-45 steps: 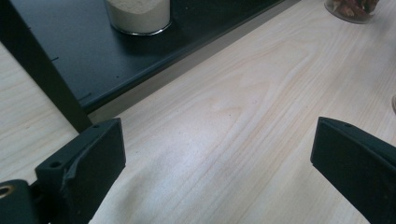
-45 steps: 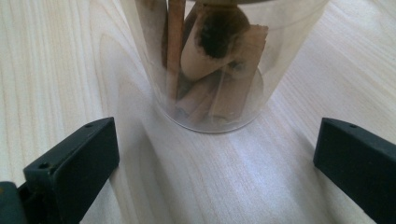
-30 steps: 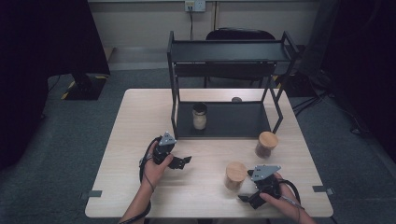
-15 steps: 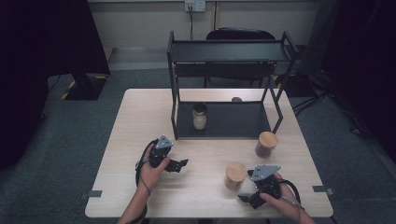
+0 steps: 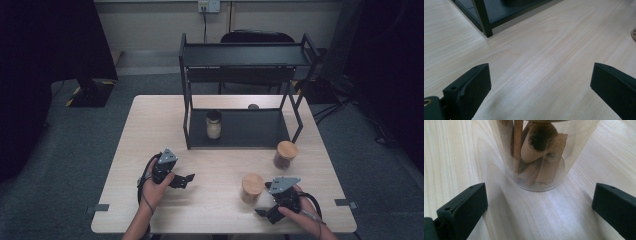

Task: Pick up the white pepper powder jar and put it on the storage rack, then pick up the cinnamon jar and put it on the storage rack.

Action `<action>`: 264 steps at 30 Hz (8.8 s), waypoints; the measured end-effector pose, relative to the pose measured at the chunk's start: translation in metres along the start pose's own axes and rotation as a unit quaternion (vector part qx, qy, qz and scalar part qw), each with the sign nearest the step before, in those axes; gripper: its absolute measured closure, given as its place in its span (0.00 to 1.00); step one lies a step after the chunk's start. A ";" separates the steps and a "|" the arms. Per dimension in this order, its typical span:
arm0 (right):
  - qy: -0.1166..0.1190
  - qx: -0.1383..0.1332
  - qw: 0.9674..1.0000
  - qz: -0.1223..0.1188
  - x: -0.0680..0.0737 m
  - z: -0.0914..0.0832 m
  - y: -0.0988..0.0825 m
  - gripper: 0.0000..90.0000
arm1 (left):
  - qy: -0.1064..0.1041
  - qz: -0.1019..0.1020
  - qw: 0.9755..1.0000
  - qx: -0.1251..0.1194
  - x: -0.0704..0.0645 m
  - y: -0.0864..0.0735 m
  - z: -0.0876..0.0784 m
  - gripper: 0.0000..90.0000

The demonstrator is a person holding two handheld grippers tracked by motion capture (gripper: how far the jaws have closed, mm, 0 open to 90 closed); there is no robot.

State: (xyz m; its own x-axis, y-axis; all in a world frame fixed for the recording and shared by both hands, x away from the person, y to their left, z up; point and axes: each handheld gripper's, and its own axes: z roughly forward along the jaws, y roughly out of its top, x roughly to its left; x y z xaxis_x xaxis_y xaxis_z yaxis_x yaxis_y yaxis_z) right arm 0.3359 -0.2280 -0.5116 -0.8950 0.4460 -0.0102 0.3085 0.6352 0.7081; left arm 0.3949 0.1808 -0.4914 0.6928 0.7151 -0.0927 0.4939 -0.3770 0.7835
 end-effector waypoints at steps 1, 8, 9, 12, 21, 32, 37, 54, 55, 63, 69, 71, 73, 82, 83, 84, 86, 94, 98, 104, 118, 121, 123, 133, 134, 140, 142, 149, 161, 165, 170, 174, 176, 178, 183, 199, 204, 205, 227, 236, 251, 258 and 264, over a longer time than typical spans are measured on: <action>0.000 0.000 1.000 0.000 0.000 0.000 0.000 0.00 | 0.001 -0.001 1.000 0.000 0.000 -0.001 -0.001 0.03; 0.000 0.000 1.000 0.000 0.000 0.000 0.000 0.00 | 0.006 -0.005 1.000 0.001 0.003 -0.009 -0.007 0.03; 0.000 0.000 1.000 0.000 0.000 0.000 0.000 0.00 | 0.007 -0.007 1.000 0.001 0.003 -0.011 -0.008 0.03; 0.000 0.000 1.000 0.000 0.000 0.000 0.000 0.00 | 0.009 -0.009 1.000 0.002 0.003 -0.014 -0.009 0.03; 0.000 0.000 1.000 0.000 0.000 0.000 0.000 0.00 | 0.019 -0.004 1.000 0.004 0.006 -0.017 -0.018 0.03; 0.000 0.000 1.000 0.000 0.000 0.000 0.000 0.00 | 0.029 -0.005 1.000 0.007 0.011 -0.028 -0.031 0.03; 0.000 0.000 1.000 0.000 0.000 0.000 0.000 0.00 | 0.030 -0.006 0.999 0.009 0.012 -0.033 -0.033 0.03; 0.000 0.000 1.000 0.000 0.000 0.000 0.000 0.00 | 0.044 0.001 0.999 0.032 0.016 -0.051 -0.045 0.03; 0.000 0.000 1.000 0.000 0.000 0.000 0.000 0.00 | 0.046 0.004 0.998 0.034 0.016 -0.052 -0.046 0.03; 0.000 0.000 1.000 0.000 0.000 0.000 0.000 0.00 | 0.051 0.003 0.998 0.040 0.018 -0.059 -0.052 0.03; 0.000 0.000 1.000 0.000 0.000 0.000 0.000 0.00 | 0.057 0.009 0.997 0.045 0.019 -0.064 -0.057 0.03; 0.000 0.000 1.000 0.000 0.000 0.000 0.000 0.00 | 0.058 0.009 0.997 0.046 0.019 -0.065 -0.059 0.03; 0.000 0.000 1.000 0.000 0.000 0.000 0.000 0.00 | 0.058 0.008 0.997 0.047 0.019 -0.066 -0.061 0.03; 0.000 0.000 1.000 0.000 0.000 0.000 0.000 0.00 | 0.057 0.007 0.997 0.049 0.021 -0.070 -0.065 0.03; 0.000 0.000 1.000 0.000 0.000 0.000 0.000 0.00 | 0.057 0.008 0.997 0.049 0.021 -0.070 -0.065 0.03; 0.000 0.000 1.000 0.000 0.000 0.000 0.000 0.00 | 0.056 0.008 0.997 0.049 0.021 -0.071 -0.066 0.03; 0.000 0.000 1.000 0.000 0.000 0.000 0.000 0.00 | 0.056 0.007 0.997 0.053 0.021 -0.072 -0.066 0.03; 0.000 0.000 1.000 0.000 0.000 0.000 0.000 0.00 | 0.062 0.007 0.996 0.059 0.023 -0.077 -0.070 0.02; 0.000 0.000 1.000 0.000 0.000 0.000 0.000 0.00 | 0.061 0.008 0.997 0.056 0.024 -0.080 -0.073 0.00; 0.000 0.000 1.000 0.000 0.000 0.000 0.000 0.00 | 0.062 0.008 0.997 0.052 0.024 -0.083 -0.075 0.00; -0.001 0.001 1.000 0.001 0.000 0.000 0.000 0.00 | 0.062 0.006 0.997 0.052 0.024 -0.083 -0.075 0.00; -0.001 0.001 1.000 0.001 0.000 0.000 0.000 0.00 | 0.062 0.006 0.997 0.051 0.024 -0.083 -0.075 0.00; -0.002 0.001 1.000 0.002 0.000 0.000 0.000 0.00 | 0.062 0.006 0.997 0.052 0.024 -0.083 -0.075 0.00; 0.004 0.012 1.000 0.001 -0.001 0.000 0.003 0.00 | 0.062 0.006 0.997 0.052 0.024 -0.083 -0.075 0.00; 0.003 0.013 1.000 0.002 -0.002 -0.001 0.004 0.00 | 0.062 0.006 0.997 0.051 0.024 -0.083 -0.075 0.00; -0.012 0.011 1.000 0.018 -0.006 -0.002 0.005 0.01 | 0.062 0.006 0.997 0.051 0.024 -0.083 -0.075 0.00; -0.012 0.003 1.000 0.023 -0.006 -0.003 0.006 0.01 | 0.062 0.006 0.997 0.051 0.024 -0.083 -0.075 0.00; -0.017 -0.011 1.000 0.022 -0.006 -0.001 0.018 0.01 | 0.062 0.007 0.997 0.052 0.024 -0.083 -0.075 0.00; 0.003 -0.039 0.999 0.028 -0.004 0.007 0.030 0.13 | 0.062 0.007 0.997 0.052 0.024 -0.083 -0.075 0.00; 0.009 -0.057 0.998 0.031 -0.003 0.009 0.033 0.19 | 0.062 0.007 0.997 0.052 0.024 -0.083 -0.075 0.00; 0.013 -0.069 0.997 0.021 -0.001 0.010 0.036 0.25 | 0.062 0.007 0.997 0.052 0.024 -0.083 -0.075 0.00; 0.008 -0.071 0.997 0.015 -0.001 0.012 0.037 0.27 | 0.062 0.007 0.997 0.052 0.024 -0.083 -0.075 0.00; 0.003 -0.069 0.998 0.011 0.000 0.012 0.038 0.27 | 0.062 0.007 0.997 0.052 0.024 -0.083 -0.075 0.00; 0.002 -0.067 0.998 0.011 -0.001 0.012 0.039 0.27 | 0.062 0.007 0.997 0.052 0.024 -0.083 -0.075 0.00; -0.004 -0.066 0.998 0.014 -0.002 0.014 0.041 0.28 | 0.062 0.007 0.997 0.052 0.024 -0.083 -0.075 0.00; -0.020 -0.059 0.998 0.020 -0.012 0.018 0.058 0.28 | 0.062 0.007 0.997 0.052 0.024 -0.083 -0.075 0.00; -0.023 -0.059 0.998 0.022 -0.015 0.019 0.065 0.28 | 0.062 0.007 0.997 0.052 0.024 -0.083 -0.075 0.00; -0.024 -0.058 0.998 0.022 -0.016 0.020 0.067 0.28 | 0.062 0.007 0.997 0.052 0.024 -0.083 -0.075 0.00; -0.038 -0.054 0.997 0.042 -0.030 0.029 0.087 0.28 | 0.062 0.009 0.997 0.052 0.024 -0.083 -0.075 0.00; -0.046 -0.054 0.996 0.056 -0.039 0.030 0.094 0.28 | 0.062 0.009 0.997 0.052 0.024 -0.083 -0.075 0.00; -0.055 -0.046 0.995 0.070 -0.052 0.035 0.099 0.28 | 0.062 0.009 0.997 0.052 0.024 -0.083 -0.075 0.00; -0.059 -0.045 0.994 0.078 -0.058 0.040 0.100 0.28 | 0.062 0.010 0.997 0.052 0.024 -0.083 -0.075 0.00; -0.064 -0.046 0.993 0.086 -0.064 0.043 0.103 0.28 | 0.062 0.009 0.997 0.052 0.024 -0.083 -0.075 0.00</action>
State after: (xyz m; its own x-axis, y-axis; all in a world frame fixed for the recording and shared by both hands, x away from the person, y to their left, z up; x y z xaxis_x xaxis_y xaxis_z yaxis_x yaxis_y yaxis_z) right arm 0.4394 -0.1640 -0.4681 -0.7823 0.6222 0.0309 0.4164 0.4852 0.7689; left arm 0.3307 0.2738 -0.5125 0.6348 0.7727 0.0034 0.5384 -0.4456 0.7152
